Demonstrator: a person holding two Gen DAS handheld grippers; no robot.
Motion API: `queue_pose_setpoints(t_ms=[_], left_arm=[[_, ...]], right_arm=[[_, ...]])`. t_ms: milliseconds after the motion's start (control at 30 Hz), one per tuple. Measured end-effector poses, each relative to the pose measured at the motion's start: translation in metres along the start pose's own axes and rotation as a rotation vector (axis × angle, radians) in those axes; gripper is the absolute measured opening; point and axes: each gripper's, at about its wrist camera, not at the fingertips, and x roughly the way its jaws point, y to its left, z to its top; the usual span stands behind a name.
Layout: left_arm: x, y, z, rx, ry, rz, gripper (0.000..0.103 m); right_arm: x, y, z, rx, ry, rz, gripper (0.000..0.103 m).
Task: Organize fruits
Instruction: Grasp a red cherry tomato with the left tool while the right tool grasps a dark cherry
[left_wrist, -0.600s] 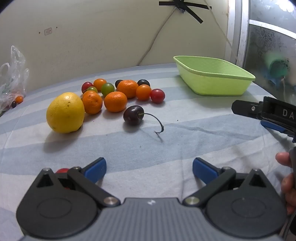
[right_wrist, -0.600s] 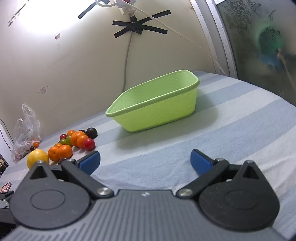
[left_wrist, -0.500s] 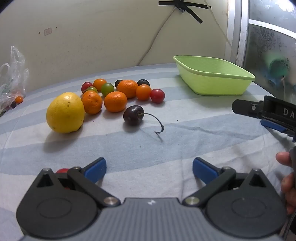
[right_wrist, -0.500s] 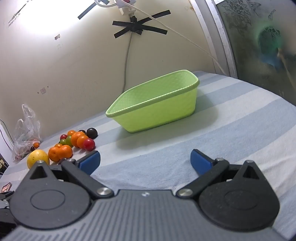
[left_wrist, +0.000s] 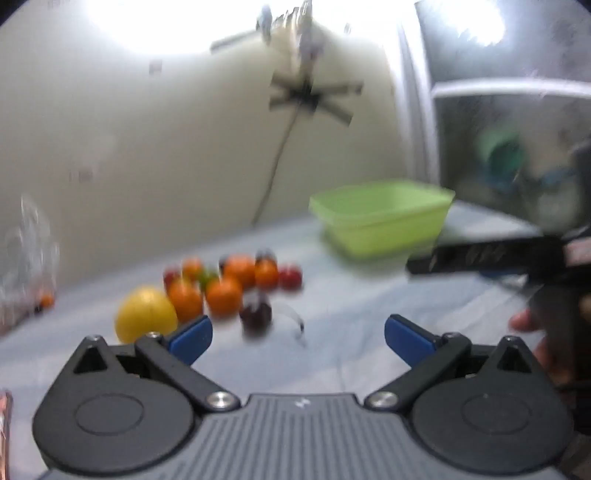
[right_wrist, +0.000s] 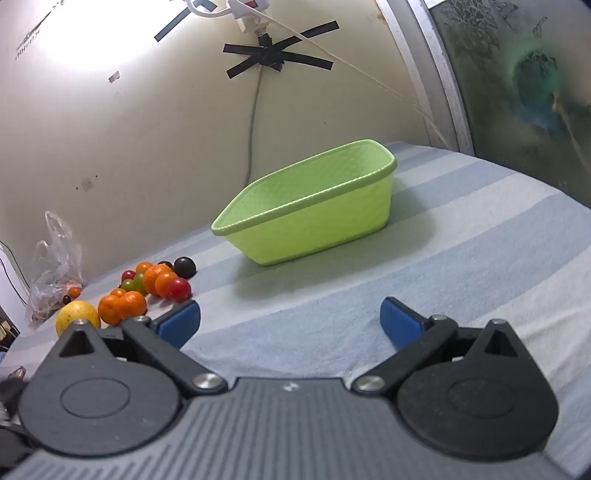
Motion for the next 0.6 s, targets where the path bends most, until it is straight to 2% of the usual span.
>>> queue_pose_setpoints(t_ms=[133, 200, 300, 367, 400, 467, 500, 600], left_arm=[[-0.016, 0.035, 0.006, -0.091, -0.03, -0.037, 0.103], [-0.024, 0.062, 0.003, -0.147, -0.025, -0.018, 0.103], [-0.037, 0.101, -0.011, -0.213, -0.01, 0.024, 0.103], [-0.039, 0.121, -0.02, -0.26, 0.022, 0.015, 0.103], [-0.039, 0.128, -0.024, -0.286, 0.04, 0.011, 0.103], [-0.037, 0.137, -0.033, -0.322, 0.08, -0.009, 0.103], [-0.034, 0.138, -0.037, -0.329, 0.099, -0.019, 0.103], [-0.023, 0.131, -0.046, -0.334, 0.131, -0.046, 0.1]], right_arm=[[-0.002, 0.006, -0.002, -0.03, 0.008, -0.017, 0.103], [-0.003, 0.009, -0.002, -0.047, 0.013, -0.018, 0.103], [-0.01, 0.016, -0.003, -0.096, -0.026, 0.002, 0.103], [-0.013, 0.026, -0.004, -0.158, -0.041, 0.028, 0.094], [-0.014, 0.033, -0.004, -0.193, -0.039, 0.057, 0.093], [-0.016, 0.051, -0.005, -0.258, -0.033, 0.133, 0.083], [-0.016, 0.06, -0.006, -0.292, -0.027, 0.171, 0.081], [-0.013, 0.09, -0.013, -0.408, 0.012, 0.261, 0.065]])
